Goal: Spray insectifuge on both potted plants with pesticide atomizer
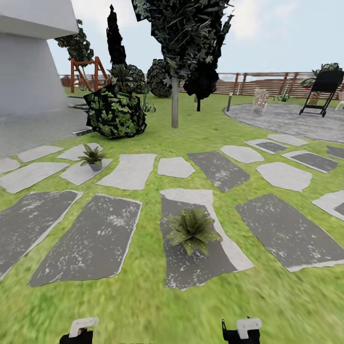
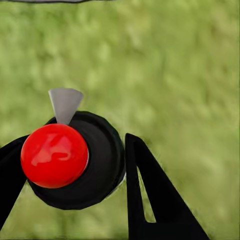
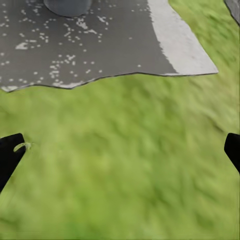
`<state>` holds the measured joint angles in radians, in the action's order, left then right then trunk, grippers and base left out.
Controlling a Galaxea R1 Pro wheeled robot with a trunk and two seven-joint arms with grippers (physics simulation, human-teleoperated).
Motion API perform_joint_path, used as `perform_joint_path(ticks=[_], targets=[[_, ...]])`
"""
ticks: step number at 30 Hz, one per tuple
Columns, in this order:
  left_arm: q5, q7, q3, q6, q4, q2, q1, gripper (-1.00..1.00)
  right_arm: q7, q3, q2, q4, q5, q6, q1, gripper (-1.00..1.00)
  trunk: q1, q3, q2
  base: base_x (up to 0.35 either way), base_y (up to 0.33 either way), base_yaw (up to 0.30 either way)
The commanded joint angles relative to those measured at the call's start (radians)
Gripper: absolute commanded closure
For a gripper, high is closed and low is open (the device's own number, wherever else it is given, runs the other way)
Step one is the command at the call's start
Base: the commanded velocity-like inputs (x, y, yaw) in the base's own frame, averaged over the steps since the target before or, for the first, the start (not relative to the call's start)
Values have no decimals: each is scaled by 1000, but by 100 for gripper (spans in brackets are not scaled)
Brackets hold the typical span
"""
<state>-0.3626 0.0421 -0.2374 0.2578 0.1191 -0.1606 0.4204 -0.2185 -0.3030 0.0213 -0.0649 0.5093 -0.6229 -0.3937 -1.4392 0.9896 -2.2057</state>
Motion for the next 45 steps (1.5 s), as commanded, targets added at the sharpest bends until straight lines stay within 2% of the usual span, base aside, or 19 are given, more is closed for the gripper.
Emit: perform_joint_path(ticks=[1, 17, 25, 45], targets=[[-10, 4, -6, 3, -1, 0, 0, 100, -7, -4, 0, 1, 11, -2, -1, -100, 0, 1, 0, 0, 307, 278], [-6, 4, -6, 2, -1, 1, 0, 100, -7, -4, 2, 0, 12, -3, -1, -100, 0, 1, 0, 2, 304, 279], [-6, 4, -8, 2, -1, 1, 0, 100, -7, -4, 2, 0, 12, -3, -1, -100, 0, 1, 0, 135, 292, 275], [-6, 4, -8, 1, -4, 1, 0, 100, -5, -3, 1, 0, 12, -1, -1, -100, 0, 1, 0, 243, 223, 10]])
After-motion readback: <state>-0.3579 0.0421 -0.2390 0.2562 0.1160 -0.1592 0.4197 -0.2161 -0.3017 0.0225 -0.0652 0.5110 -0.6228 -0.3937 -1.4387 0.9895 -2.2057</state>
